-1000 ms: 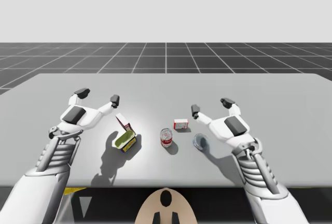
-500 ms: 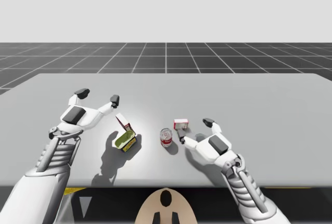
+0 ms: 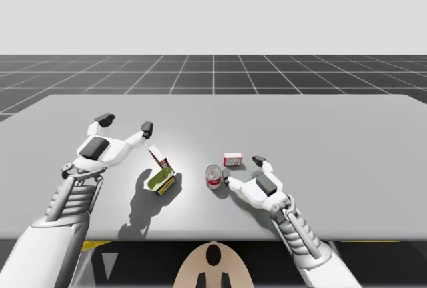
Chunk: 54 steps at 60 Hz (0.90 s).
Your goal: Grasp the gelatin box and hold it up.
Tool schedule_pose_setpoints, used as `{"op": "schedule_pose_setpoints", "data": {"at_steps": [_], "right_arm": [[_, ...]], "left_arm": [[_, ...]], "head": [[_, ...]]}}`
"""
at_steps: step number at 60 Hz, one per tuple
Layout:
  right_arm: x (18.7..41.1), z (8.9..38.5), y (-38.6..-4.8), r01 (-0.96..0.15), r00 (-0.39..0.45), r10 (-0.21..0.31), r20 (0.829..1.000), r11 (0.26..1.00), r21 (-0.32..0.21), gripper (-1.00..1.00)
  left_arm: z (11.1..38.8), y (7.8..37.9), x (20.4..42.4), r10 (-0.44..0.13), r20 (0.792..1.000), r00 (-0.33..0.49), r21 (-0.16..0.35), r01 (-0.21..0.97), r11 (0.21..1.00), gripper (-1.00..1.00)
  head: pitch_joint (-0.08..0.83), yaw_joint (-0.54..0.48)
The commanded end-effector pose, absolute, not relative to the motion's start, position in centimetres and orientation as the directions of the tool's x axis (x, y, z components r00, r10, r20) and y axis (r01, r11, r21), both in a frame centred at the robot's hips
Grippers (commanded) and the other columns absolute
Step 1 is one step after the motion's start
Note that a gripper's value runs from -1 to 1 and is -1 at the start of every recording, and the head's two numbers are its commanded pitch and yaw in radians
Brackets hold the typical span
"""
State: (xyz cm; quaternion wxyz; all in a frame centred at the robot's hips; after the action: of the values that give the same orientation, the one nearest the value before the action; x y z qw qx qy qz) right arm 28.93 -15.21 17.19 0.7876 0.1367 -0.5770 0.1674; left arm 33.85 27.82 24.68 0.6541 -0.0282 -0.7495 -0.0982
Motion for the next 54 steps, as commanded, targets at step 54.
{"op": "schedule_pose_setpoints", "data": {"at_steps": [54], "right_arm": [[32.8, 16.8, -8.1, -0.367, 0.472, -0.109, 0.875, 0.878, 0.307, -1.00]], "left_arm": [[25.0, 27.7, 33.7, -0.080, 0.985, -0.150, 0.106, 0.172, 0.979, -1.00]], "head": [[0.655, -0.10]]}}
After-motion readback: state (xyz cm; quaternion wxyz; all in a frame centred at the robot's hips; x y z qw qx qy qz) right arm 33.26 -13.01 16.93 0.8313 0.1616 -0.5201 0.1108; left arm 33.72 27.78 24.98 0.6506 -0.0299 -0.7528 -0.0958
